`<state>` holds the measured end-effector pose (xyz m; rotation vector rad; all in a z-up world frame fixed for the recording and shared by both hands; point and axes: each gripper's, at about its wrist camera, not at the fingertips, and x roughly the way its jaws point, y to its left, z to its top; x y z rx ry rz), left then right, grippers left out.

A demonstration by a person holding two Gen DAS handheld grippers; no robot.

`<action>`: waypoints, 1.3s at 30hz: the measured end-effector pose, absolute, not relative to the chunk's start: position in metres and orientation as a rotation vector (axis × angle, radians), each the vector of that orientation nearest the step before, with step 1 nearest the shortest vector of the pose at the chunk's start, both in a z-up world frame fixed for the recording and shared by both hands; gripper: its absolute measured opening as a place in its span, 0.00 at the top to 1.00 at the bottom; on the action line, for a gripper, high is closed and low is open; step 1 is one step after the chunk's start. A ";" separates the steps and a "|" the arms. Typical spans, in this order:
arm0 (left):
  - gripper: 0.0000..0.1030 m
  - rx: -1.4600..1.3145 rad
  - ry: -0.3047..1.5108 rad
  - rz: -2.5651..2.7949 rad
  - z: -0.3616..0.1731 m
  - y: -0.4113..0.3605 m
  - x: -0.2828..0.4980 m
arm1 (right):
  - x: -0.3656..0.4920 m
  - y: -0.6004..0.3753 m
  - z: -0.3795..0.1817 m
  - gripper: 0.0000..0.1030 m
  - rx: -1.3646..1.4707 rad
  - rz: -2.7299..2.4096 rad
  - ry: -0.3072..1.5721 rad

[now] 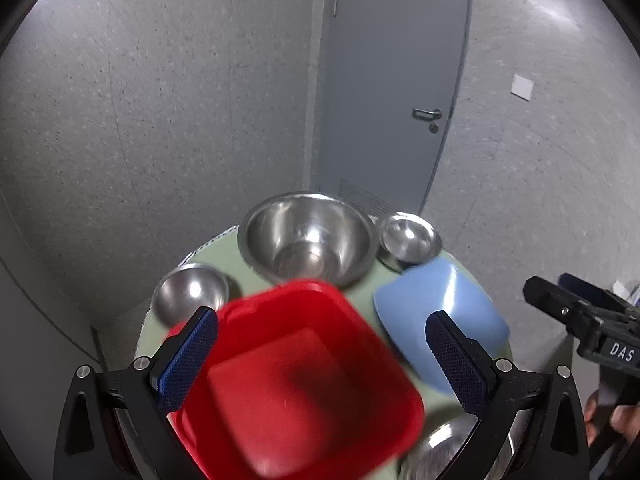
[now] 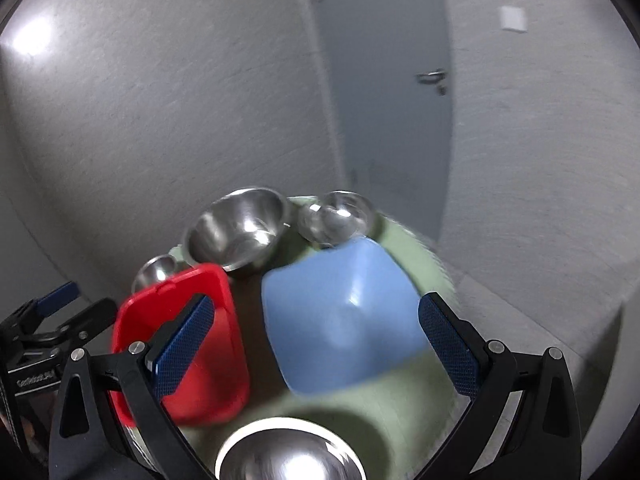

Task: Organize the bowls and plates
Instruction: 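Move both open grippers toward the large steel bowl on the table, then close both grippers on the rim of the large steel bowl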

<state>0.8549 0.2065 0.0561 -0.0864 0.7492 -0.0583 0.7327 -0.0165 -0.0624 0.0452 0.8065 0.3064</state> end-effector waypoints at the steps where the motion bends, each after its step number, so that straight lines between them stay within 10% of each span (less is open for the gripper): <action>1: 0.01 -0.087 0.753 -0.053 0.055 0.208 0.866 | 0.749 -0.011 -0.064 0.00 0.047 0.336 0.816; 17: 0.17 -0.086 1.073 0.016 -0.038 0.265 1.104 | 0.920 0.061 -0.174 0.02 0.211 0.452 1.190; 39: 0.72 -0.063 1.104 -0.015 -0.110 0.277 1.193 | 0.943 0.092 -0.211 0.51 0.245 0.474 1.235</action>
